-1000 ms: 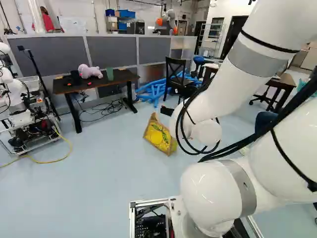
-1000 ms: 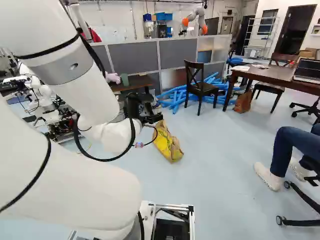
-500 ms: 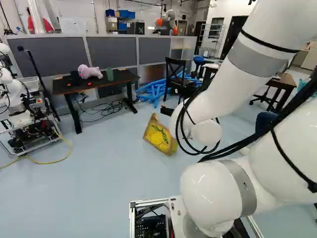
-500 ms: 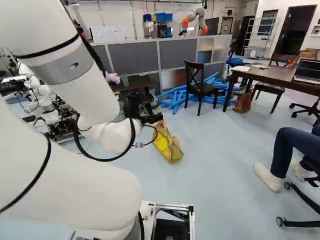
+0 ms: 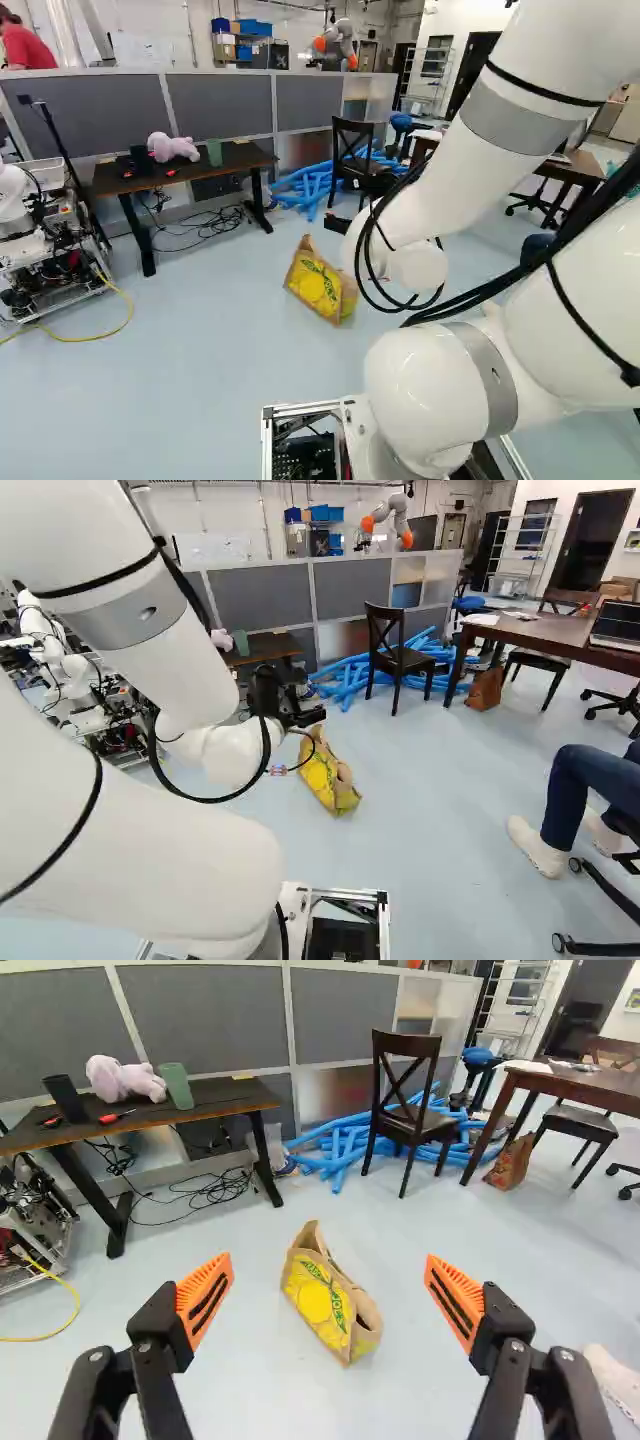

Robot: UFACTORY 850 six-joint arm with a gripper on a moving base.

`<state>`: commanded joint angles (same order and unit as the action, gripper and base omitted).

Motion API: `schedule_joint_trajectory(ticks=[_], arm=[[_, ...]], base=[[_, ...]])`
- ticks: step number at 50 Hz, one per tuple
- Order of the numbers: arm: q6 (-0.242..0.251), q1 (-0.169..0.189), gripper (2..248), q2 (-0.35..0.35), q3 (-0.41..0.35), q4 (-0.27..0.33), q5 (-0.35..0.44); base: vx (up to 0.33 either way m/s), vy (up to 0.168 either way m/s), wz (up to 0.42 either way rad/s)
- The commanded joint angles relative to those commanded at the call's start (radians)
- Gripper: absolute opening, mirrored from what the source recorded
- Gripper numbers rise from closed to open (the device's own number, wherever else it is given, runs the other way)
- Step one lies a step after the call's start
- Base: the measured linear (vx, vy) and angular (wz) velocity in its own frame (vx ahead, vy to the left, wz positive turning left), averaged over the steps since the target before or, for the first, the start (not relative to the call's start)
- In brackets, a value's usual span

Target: Pick up the bag on the ground and place it on the table

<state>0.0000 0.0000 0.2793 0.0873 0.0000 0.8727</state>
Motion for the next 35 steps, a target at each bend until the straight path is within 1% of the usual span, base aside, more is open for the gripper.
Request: schedule_joint_trajectory(ticks=[23, 35], arm=[[0.000, 0.000, 247, 0.000, 0.000, 0.000, 0.000], [0.000, 0.000, 247, 0.000, 0.000, 0.000, 0.000]], base=[[0.142, -0.097, 0.000], [0.191, -0.097, 0.001]])
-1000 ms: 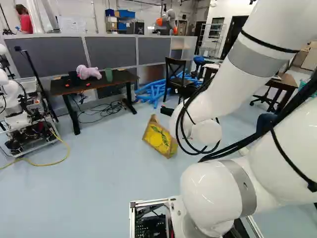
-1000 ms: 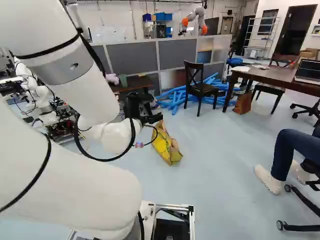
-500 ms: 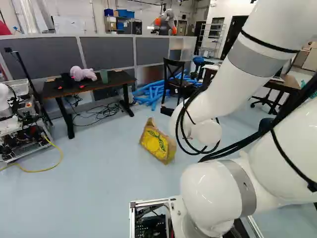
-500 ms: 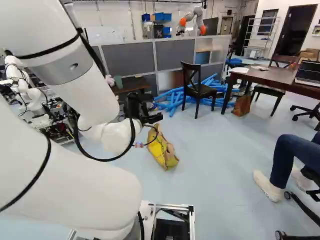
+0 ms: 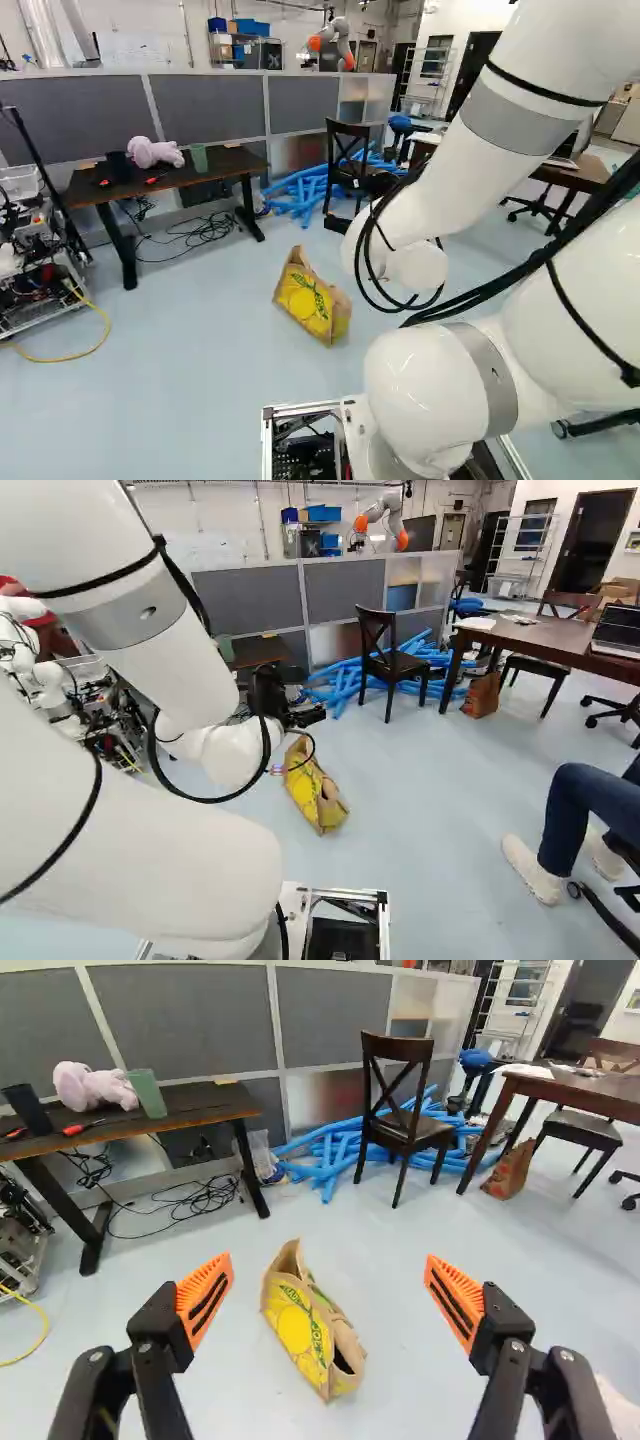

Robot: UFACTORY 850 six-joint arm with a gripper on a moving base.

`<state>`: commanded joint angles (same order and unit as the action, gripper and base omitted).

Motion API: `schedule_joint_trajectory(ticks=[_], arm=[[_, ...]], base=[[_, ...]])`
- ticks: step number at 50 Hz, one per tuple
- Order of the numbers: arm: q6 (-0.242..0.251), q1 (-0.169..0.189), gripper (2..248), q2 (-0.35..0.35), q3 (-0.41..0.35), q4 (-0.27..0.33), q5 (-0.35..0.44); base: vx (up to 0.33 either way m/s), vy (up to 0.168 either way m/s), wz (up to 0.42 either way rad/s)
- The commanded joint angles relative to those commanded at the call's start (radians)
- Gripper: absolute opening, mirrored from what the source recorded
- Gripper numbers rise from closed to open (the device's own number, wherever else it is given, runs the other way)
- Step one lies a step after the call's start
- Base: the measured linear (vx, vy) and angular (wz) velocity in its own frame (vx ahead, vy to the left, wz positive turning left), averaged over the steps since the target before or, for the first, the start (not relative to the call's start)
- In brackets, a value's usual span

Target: Pick up the bag on the ground and place it on the table

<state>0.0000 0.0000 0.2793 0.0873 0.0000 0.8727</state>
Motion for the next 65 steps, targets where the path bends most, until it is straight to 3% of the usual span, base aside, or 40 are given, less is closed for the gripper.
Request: schedule_joint_trajectory(ticks=[43, 65], arm=[[0.000, 0.000, 247, 0.000, 0.000, 0.000, 0.000], [0.000, 0.000, 247, -0.016, 0.014, 0.000, 0.000]], base=[[0.227, -0.061, 0.128], [0.076, -0.017, -0.005]])
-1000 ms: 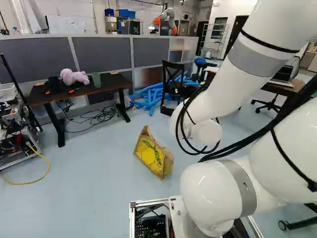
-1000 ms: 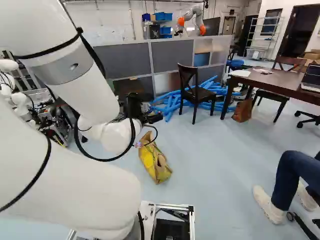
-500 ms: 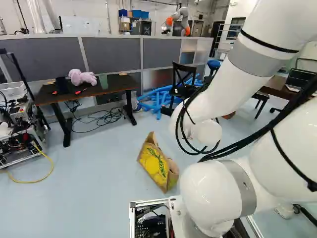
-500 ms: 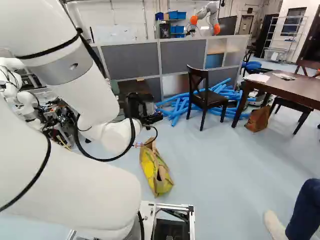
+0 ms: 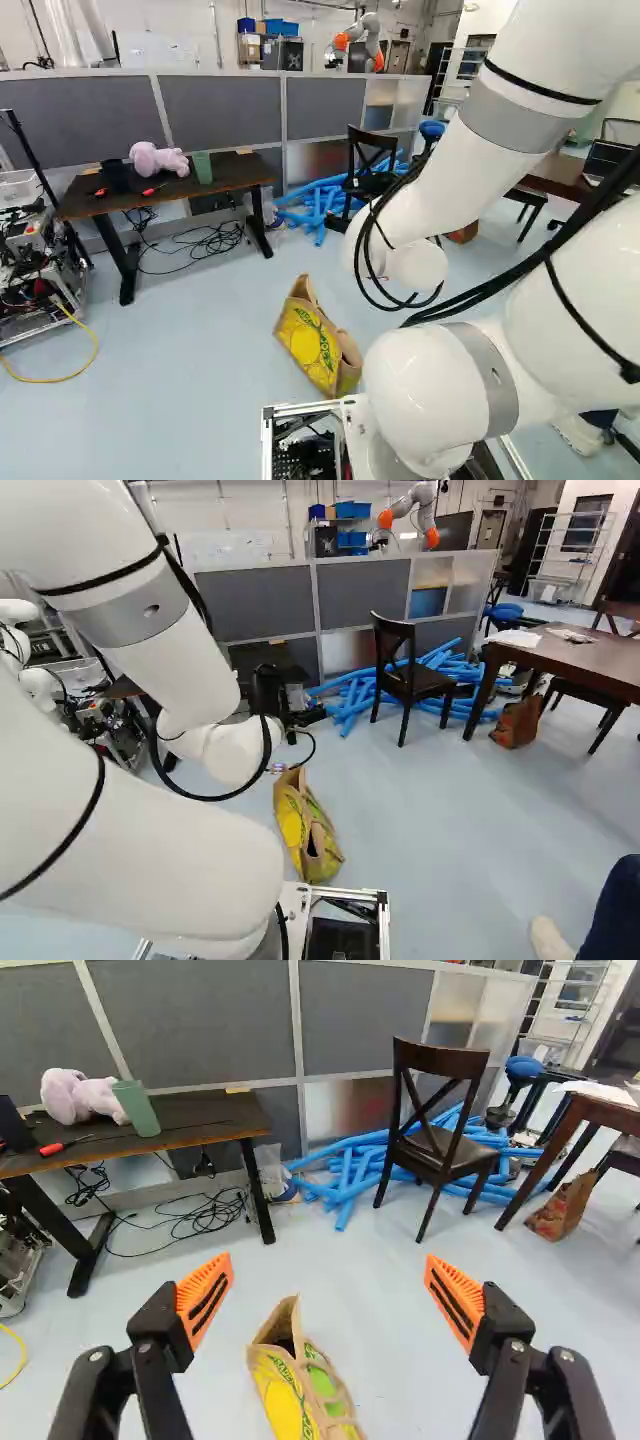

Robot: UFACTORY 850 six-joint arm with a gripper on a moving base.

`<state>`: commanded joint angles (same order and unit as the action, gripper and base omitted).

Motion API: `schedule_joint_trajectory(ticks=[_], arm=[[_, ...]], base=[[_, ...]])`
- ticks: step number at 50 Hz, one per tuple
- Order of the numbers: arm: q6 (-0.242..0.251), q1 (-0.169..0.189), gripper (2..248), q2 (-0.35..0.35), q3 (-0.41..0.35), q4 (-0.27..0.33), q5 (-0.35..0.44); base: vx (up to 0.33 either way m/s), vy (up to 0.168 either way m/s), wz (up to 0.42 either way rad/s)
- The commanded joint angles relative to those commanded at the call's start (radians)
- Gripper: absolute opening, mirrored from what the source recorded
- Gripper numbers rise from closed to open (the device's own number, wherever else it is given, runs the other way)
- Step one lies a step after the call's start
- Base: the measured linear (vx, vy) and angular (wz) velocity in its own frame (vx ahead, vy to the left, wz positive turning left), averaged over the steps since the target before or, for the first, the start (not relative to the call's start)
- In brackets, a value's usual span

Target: Pick up the bag on the ground and place it on the table

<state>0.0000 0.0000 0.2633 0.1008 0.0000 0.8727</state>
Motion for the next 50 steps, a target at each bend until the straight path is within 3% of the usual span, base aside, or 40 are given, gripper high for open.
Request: schedule_joint_trajectory(ticks=[20, 50], arm=[[0.000, 0.000, 247, -0.104, 0.091, 0.022, -0.050], [0.000, -0.013, 247, -0.363, 0.274, 0.102, -0.168]], base=[[-0.006, 0.000, 0.001], [0.000, 0.000, 0.000]])
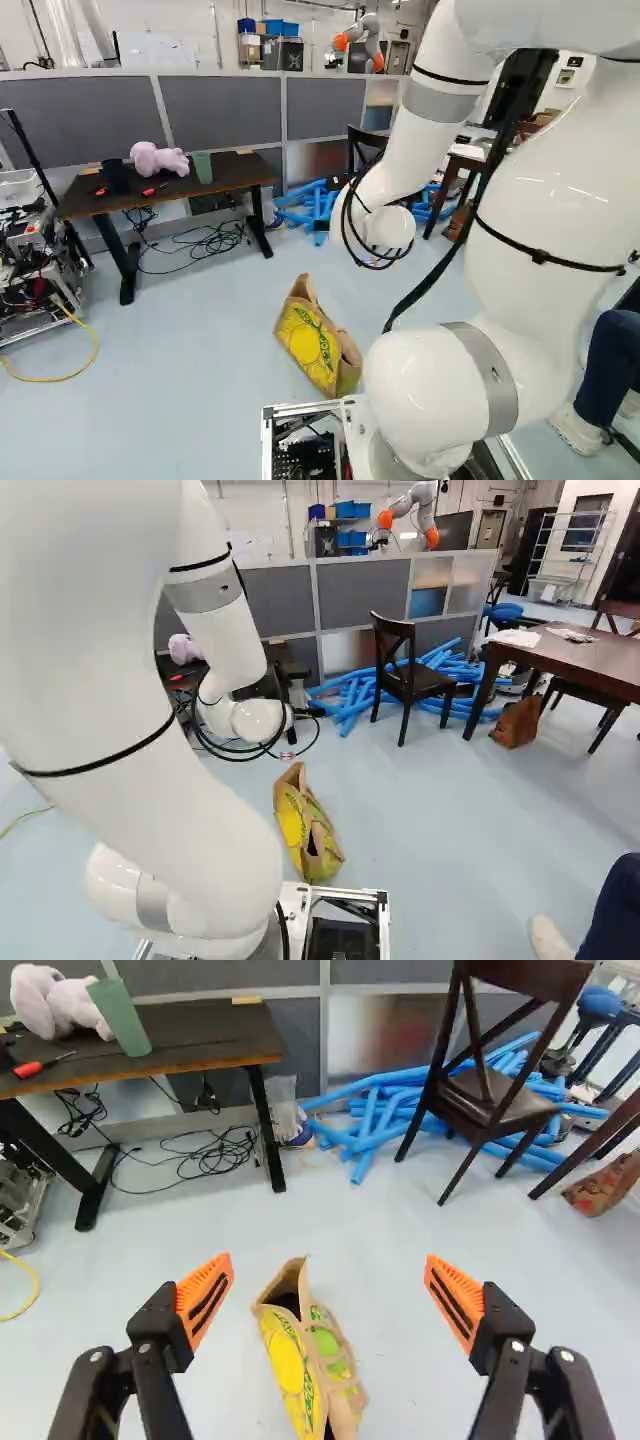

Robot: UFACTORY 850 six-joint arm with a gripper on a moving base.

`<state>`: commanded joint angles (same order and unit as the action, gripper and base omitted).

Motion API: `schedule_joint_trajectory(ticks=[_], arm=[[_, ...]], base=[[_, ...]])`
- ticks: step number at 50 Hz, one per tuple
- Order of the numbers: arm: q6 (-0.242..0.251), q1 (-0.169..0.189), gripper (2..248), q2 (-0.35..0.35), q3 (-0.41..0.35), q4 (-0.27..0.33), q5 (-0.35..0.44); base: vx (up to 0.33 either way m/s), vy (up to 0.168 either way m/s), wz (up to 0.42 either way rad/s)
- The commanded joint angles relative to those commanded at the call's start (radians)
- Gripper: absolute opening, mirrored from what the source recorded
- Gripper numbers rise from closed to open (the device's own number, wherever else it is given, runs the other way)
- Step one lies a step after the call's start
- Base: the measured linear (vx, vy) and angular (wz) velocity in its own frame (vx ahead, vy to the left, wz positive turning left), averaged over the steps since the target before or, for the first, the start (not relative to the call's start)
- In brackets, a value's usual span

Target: Pick up the bag on the ground and place it on the table

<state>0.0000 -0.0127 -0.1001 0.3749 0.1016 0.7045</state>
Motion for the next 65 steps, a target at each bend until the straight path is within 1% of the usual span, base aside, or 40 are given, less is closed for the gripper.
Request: schedule_joint_trajectory(ticks=[15, 29, 42, 65], arm=[[0.000, -0.020, 247, -0.121, 0.092, 0.034, -0.063], [0.000, -0.039, 247, -0.225, 0.175, 0.053, -0.129], [0.000, -0.052, 247, -0.310, 0.244, 0.057, -0.192], [0.000, -0.057, 247, -0.438, 0.343, 0.057, -0.305]], base=[[0.000, 0.000, 0.000], [0.000, 0.000, 0.000], [0.000, 0.000, 0.000], [0.000, 0.000, 0.000]])
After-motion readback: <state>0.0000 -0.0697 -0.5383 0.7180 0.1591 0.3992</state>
